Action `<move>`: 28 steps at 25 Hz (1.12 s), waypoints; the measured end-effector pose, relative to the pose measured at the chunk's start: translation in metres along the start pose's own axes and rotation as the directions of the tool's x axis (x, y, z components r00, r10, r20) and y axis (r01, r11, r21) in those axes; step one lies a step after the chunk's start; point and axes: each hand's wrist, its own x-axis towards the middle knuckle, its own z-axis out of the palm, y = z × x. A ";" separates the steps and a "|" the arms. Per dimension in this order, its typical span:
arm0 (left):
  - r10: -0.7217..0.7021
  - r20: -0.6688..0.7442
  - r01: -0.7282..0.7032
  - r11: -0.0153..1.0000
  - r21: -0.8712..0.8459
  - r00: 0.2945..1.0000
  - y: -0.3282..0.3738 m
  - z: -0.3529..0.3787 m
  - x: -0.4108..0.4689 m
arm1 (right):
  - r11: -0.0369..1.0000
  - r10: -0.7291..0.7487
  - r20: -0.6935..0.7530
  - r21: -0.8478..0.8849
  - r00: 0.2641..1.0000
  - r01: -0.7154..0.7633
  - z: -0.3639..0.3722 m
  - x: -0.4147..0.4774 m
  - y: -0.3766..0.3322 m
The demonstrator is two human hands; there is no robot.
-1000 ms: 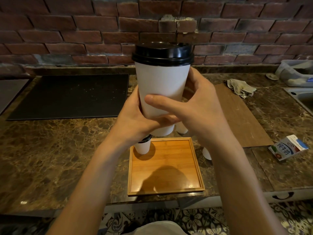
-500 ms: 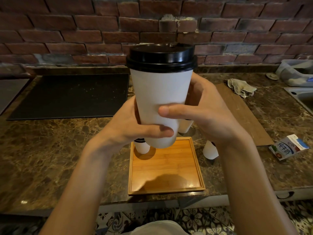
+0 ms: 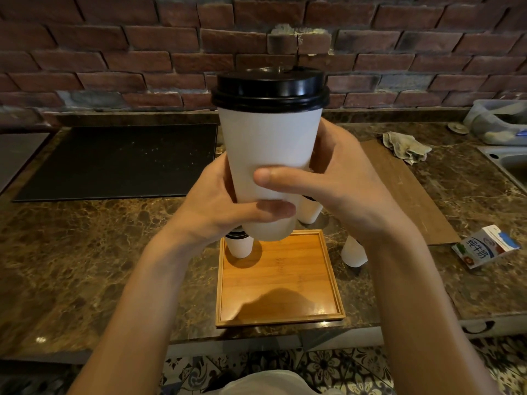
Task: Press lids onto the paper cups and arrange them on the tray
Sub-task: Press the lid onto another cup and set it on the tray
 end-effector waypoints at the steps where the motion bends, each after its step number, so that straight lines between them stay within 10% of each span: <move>1: 0.011 -0.033 -0.010 1.000 0.027 0.999 -0.001 0.001 0.001 | 1.000 -0.004 -0.021 -0.028 1.000 0.004 0.001 0.000 -0.001; 12: 0.086 -0.248 -0.052 0.989 0.138 0.965 -0.009 0.014 0.002 | 0.980 -0.006 -0.293 -0.191 0.956 -0.052 0.024 0.000 0.001; 28: 0.043 -0.062 -0.040 0.997 0.061 0.997 0.000 0.006 0.000 | 0.999 -0.034 -0.133 -0.005 0.991 0.034 0.004 0.002 0.005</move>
